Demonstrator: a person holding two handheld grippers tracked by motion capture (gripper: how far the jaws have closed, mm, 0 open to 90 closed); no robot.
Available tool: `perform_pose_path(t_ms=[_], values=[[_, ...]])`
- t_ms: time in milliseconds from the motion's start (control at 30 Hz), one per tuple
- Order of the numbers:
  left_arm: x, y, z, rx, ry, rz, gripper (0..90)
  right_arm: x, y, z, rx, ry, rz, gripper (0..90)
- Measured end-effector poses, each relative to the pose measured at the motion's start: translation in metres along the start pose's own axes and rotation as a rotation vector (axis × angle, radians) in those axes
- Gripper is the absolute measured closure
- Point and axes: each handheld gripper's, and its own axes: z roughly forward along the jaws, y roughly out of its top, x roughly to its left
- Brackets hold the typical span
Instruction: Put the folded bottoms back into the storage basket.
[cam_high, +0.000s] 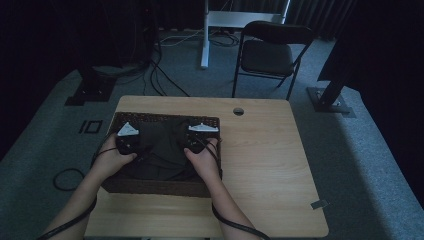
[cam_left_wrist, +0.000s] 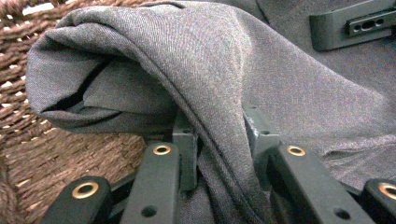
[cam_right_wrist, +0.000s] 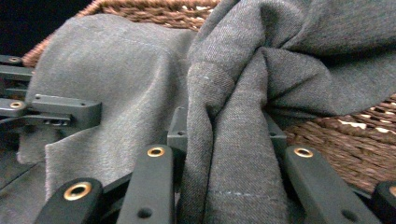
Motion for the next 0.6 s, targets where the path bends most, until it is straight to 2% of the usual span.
perform_pose_path(t_ms=[100,233,433,600], values=[[0.002,-0.003,0.003,0.003,0.007,-0.005,71.5,0.001,0.001,0.004,0.011,-0.017,-0.015,66.6],[0.003,-0.008,0.008,0.025,0.005,-0.010,71.1,-0.002,-0.003,0.011,0.043,-0.028,0.000,66.2],[0.004,-0.016,0.018,0.051,-0.005,-0.019,70.7,-0.002,-0.009,0.019,0.112,-0.062,-0.046,65.8],[0.003,-0.022,0.025,0.069,-0.009,-0.023,70.0,-0.007,-0.013,0.025,0.181,-0.094,-0.026,63.9]])
